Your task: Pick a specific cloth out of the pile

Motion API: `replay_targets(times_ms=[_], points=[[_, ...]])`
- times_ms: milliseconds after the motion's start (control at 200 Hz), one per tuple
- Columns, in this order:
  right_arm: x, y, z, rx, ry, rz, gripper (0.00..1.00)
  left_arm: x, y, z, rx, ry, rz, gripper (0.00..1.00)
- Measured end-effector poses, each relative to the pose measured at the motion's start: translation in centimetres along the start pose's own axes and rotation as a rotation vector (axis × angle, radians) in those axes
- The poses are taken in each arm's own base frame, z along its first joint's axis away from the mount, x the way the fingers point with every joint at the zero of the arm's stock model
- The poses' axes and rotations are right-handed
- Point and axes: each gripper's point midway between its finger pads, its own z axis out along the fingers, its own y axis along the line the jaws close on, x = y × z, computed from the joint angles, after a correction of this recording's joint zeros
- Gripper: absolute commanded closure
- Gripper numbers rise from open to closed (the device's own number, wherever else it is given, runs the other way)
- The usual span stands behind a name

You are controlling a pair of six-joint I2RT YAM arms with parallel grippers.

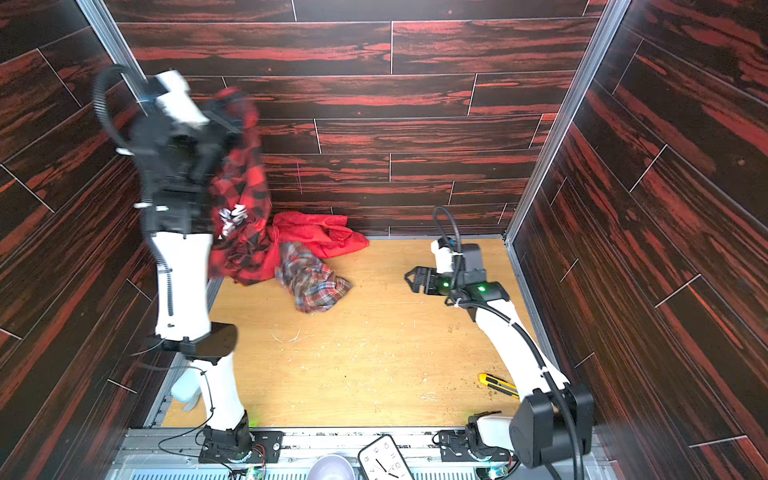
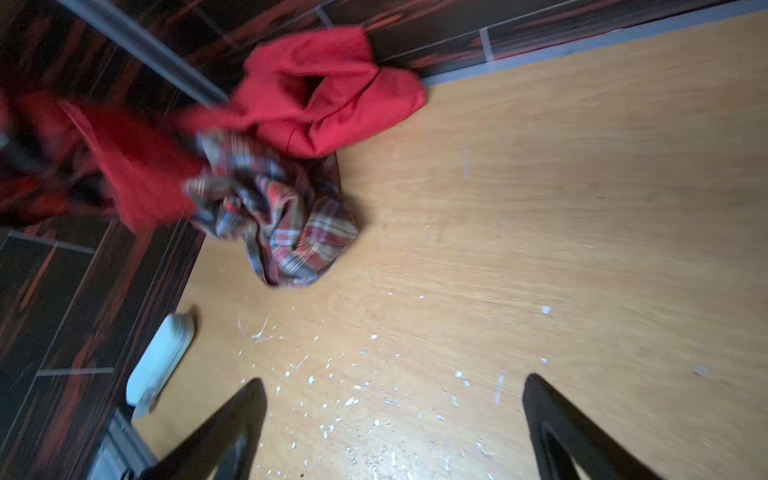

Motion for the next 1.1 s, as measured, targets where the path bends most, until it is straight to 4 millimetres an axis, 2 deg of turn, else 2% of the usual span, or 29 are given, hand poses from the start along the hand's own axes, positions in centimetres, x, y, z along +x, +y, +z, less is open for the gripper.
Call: replay_targets(times_ms=[45, 95, 185, 235, 281, 346, 441, 541, 566, 606, 711, 787, 832, 862, 927, 1012, 1102], points=[[-0.3, -0.4, -0.5, 0.009, -0.014, 0.006, 0.03, 3.0, -2.5, 0.9, 0.077, 0.051, 0.002, 1.0], [-0.6, -0.7, -1.0, 0.017, -0.029, 0.009, 0.03, 7.1, -5.8, 1.7, 0.182, 0.124, 0.0, 1.0], [-0.8, -0.8, -1.8, 0.023, -0.048, 0.009, 0.03, 13.1, -10.4, 2.1, 0.339, 0.227, -0.032, 1.0], [-0.9, -0.7, -2.1, 0.025, -0.056, 0.007, 0.03, 16.2, -11.7, 2.2, 0.395, 0.288, -0.055, 1.0], [-0.9, -0.7, -2.4, 0.025, -0.063, 0.005, 0.03, 18.2, -11.7, 2.3, 0.413, 0.334, -0.064, 1.0], [-0.8, -0.6, -2.6, 0.025, -0.067, 0.004, 0.03, 20.9, -10.0, 2.8, 0.385, 0.4, -0.05, 1.0], [-0.6, -0.8, -2.6, 0.031, -0.067, 0.006, 0.03, 25.1, -4.9, 3.4, 0.263, 0.52, -0.01, 1.0], [0.1, -1.2, -2.6, 0.039, -0.056, 0.008, 0.03, 29.5, 0.8, 2.7, 0.097, 0.653, 0.039, 1.0], [0.4, -1.2, -2.5, 0.038, -0.051, 0.007, 0.03, 30.4, 2.1, 2.3, 0.056, 0.686, 0.054, 0.94], [0.7, -1.2, -2.4, 0.031, -0.042, 0.006, 0.03, 31.7, 4.0, 1.5, 0.001, 0.737, 0.076, 0.75], [1.5, -0.8, -2.1, -0.011, -0.017, -0.005, 0.03, 34.9, 8.2, -1.6, -0.135, 0.889, 0.126, 0.49], [2.0, -0.2, -1.9, -0.06, -0.002, -0.011, 0.03, 36.3, 10.7, -5.0, -0.246, 0.991, 0.167, 0.2], [2.3, 0.2, -1.6, -0.092, 0.008, -0.011, 0.03, 36.6, 11.9, -7.3, -0.307, 1.039, 0.197, 0.14], [2.3, 0.5, -1.4, -0.115, 0.013, -0.01, 0.03, 36.4, 12.5, -9.2, -0.35, 1.066, 0.214, 0.06], [2.5, 0.9, -0.4, -0.157, 0.031, -0.006, 0.03, 35.4, 13.2, -12.8, -0.418, 1.093, 0.236, 0.03], [3.3, 1.3, 1.6, -0.193, 0.082, -0.004, 0.03, 32.0, 12.9, -17.1, -0.466, 1.068, 0.238, 0.01], [4.7, 3.2, 3.9, -0.245, 0.154, -0.054, 0.03, 26.4, 12.5, -20.7, -0.515, 0.969, 0.217, 0.01]])
